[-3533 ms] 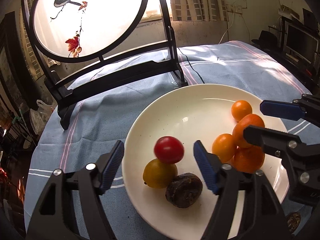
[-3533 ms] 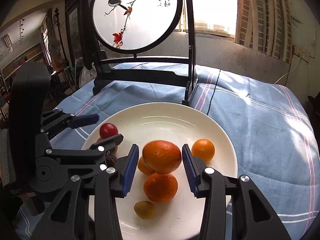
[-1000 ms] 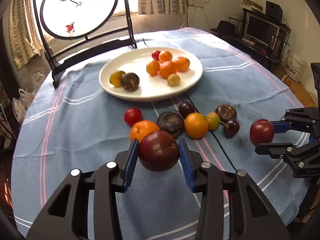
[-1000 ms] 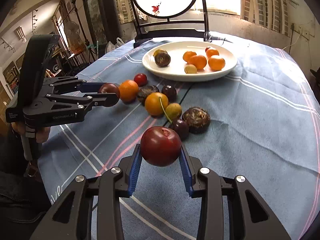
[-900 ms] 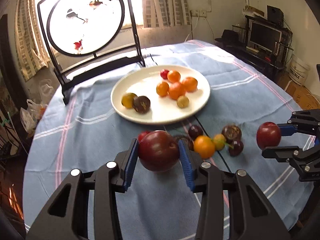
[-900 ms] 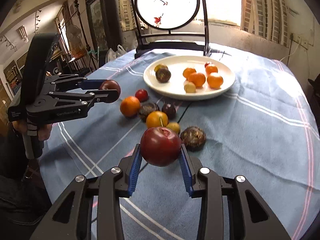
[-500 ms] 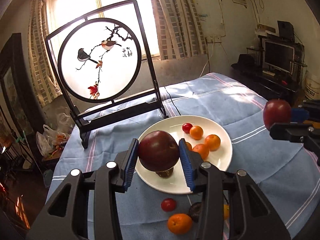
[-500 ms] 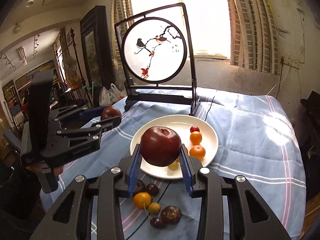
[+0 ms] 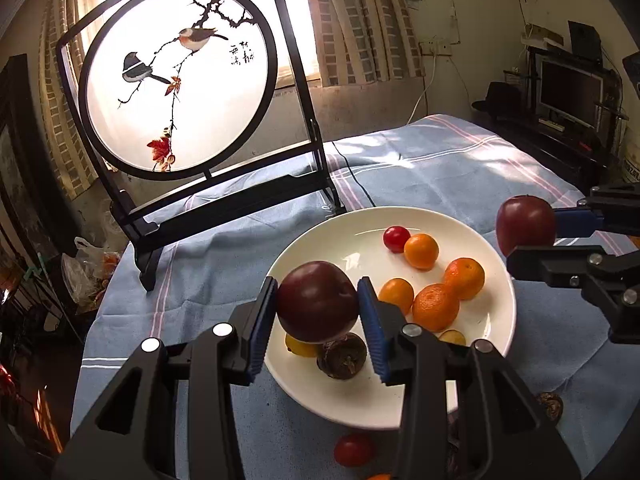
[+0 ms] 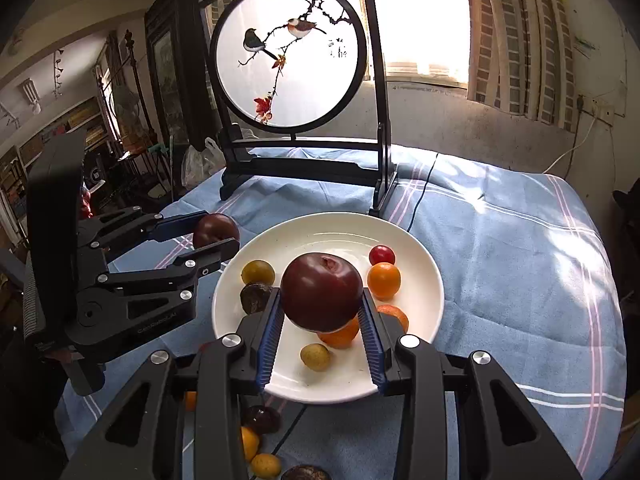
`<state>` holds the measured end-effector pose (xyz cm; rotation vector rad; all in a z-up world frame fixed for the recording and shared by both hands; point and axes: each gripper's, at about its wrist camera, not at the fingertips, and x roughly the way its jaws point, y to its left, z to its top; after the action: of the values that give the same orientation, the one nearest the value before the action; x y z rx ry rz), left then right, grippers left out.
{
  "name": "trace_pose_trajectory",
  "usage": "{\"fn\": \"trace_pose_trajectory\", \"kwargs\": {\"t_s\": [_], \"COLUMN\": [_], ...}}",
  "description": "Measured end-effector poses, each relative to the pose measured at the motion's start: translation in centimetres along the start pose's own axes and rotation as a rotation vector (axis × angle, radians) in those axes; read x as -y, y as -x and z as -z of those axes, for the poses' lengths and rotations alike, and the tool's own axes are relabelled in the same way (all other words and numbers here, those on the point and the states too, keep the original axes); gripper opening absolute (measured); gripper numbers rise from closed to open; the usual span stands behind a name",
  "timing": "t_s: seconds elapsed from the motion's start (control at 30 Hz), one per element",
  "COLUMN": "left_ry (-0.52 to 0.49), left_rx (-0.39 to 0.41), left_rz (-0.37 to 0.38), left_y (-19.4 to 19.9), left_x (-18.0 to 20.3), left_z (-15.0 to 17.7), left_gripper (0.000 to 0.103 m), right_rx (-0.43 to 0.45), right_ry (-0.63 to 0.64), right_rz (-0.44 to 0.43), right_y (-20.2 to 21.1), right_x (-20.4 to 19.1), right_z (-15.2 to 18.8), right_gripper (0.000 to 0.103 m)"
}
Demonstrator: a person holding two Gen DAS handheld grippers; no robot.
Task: Organize fruits
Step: 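Carry the held apple and plum over the white plate with both grippers, then lower the apple and plum onto the plate and open both grippers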
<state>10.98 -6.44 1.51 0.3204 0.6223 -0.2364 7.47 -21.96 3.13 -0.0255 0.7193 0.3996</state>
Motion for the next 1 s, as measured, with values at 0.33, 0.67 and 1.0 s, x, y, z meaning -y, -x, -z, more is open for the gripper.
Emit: {"fn": "trace_pose_trajectory", "kwargs": {"t_s": [0.33, 0.67, 1.0], "left_ry": [0.049, 0.068, 0.025], "left_rx": [-0.098, -0.089, -0.037], "left_rz": [0.019, -0.013, 0.05], "left_y": [-5.8, -5.2, 3.9], "left_x": [-0.9, -2.2, -2.5], "left_z": [-0.2, 0.5, 5.5], "left_gripper": [0.041, 0.051, 0.059], "right_rx": [-0.074, 0.0, -0.015], "right_ry": [0.034, 0.024, 0.079], "right_rz": [0.021, 0.036, -0.011], "right_y": [-6.7, -3.6, 6.7], "right_x": [-0.4, -0.3, -2.8], "right_z": [-1.3, -1.2, 6.6], "right_gripper": [0.038, 0.045, 0.058]}}
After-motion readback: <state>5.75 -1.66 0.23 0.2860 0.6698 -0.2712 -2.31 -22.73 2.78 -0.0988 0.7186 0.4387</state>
